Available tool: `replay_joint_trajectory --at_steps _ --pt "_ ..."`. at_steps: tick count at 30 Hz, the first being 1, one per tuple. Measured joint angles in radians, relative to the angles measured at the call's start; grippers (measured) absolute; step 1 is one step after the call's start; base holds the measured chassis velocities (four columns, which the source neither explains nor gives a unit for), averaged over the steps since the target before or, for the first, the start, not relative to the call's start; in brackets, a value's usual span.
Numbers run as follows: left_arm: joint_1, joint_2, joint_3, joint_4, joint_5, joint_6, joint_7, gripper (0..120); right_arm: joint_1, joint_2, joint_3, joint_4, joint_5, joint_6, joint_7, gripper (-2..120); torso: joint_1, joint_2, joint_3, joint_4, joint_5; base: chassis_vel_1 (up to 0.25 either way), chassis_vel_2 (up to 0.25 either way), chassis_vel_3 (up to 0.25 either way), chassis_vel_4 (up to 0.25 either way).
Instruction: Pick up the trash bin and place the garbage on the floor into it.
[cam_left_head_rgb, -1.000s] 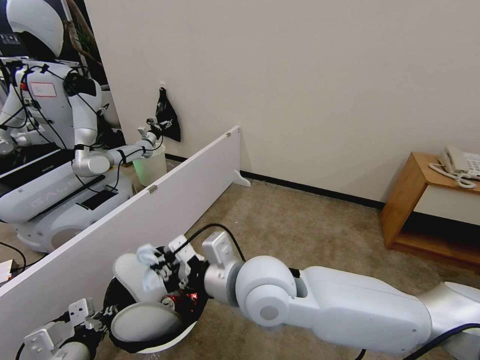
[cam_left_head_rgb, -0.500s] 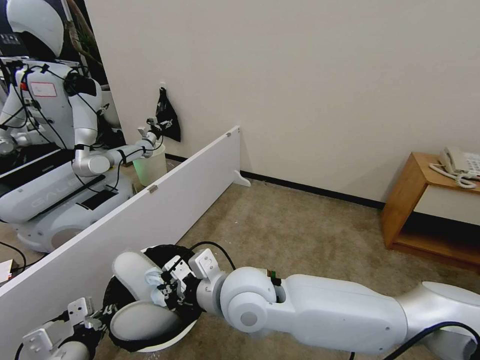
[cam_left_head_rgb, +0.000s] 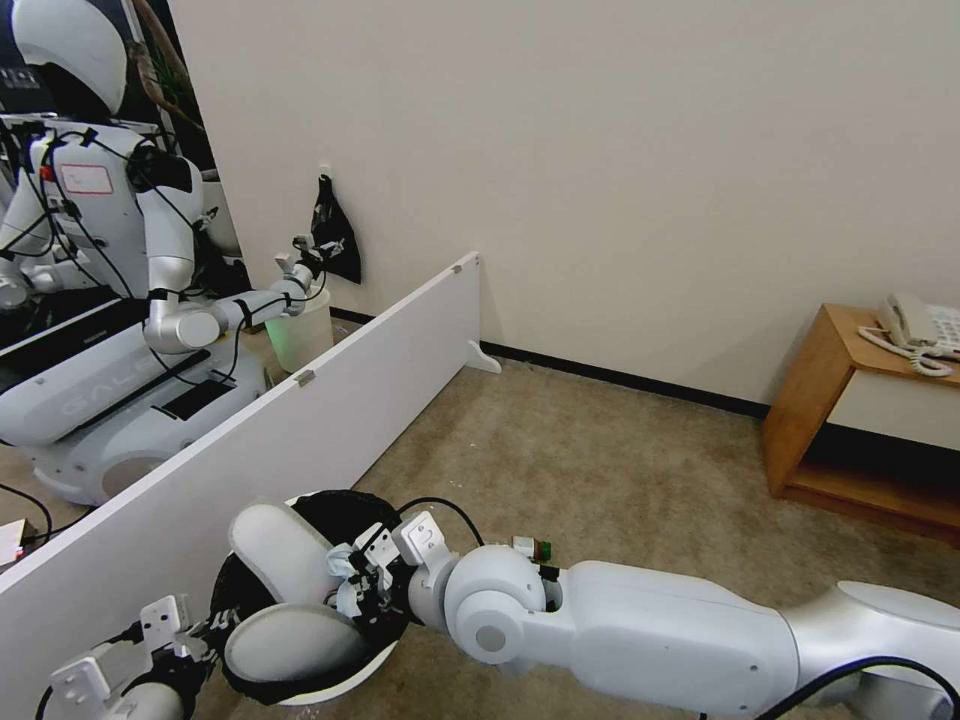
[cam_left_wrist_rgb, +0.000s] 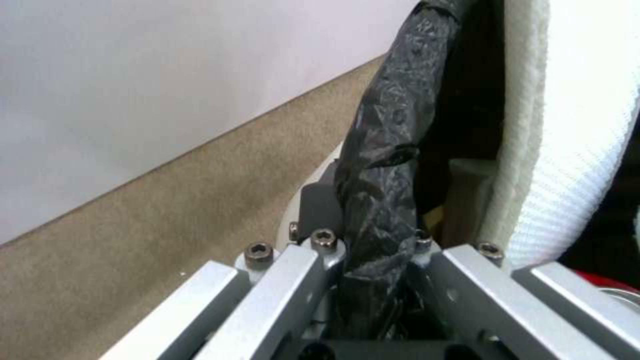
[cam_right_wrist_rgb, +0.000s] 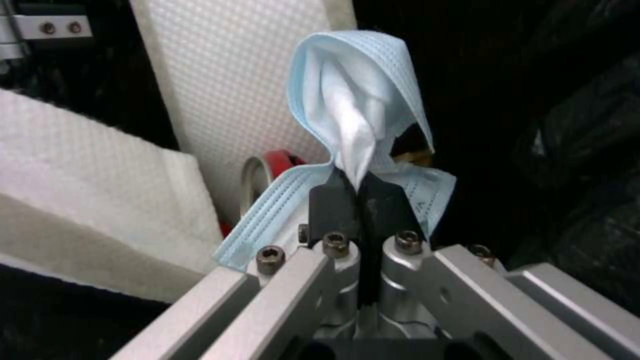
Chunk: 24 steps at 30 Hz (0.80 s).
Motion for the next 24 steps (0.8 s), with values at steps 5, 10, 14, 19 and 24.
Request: replay_joint_trajectory --at_steps 5,10,14,19,24 --pt "-0.005 -0.003 0.005 0.012 0.003 0.0 0.002 2 -0.008 0.014 0.0 -0.02 -0.017 0.001 0.007 12 0.0 0.0 0.0 0.0 0.0 0.0 0.0 0.0 0.0" --pt "-0.007 -0.004 0.005 0.018 0.007 0.0 0.002 2 -0.01 0.016 0.005 -0.026 -0.025 0.005 0.007 28 0.0 0.0 0.0 0.0 0.0 0.0 0.0 0.0 0.0" --pt "-0.011 -0.005 0.006 0.023 0.009 0.0 0.003 2 -0.009 0.015 0.01 -0.021 -0.025 0.006 0.006 44 0.0 0.0 0.0 0.0 -0.0001 0.0 0.0 0.0 0.0" --pt "-0.015 -0.006 0.008 0.026 0.009 0.0 0.003 2 -0.008 0.017 0.015 -0.018 -0.025 0.006 0.005 59 0.0 0.0 0.0 0.0 -0.0001 0.0 0.0 0.0 0.0" --pt "-0.017 -0.007 0.008 0.03 0.01 0.0 0.004 2 -0.005 0.018 0.02 -0.011 -0.022 0.006 0.003 77 0.0 0.0 0.0 -0.0001 0.0 0.0 0.0 0.0 0.0"
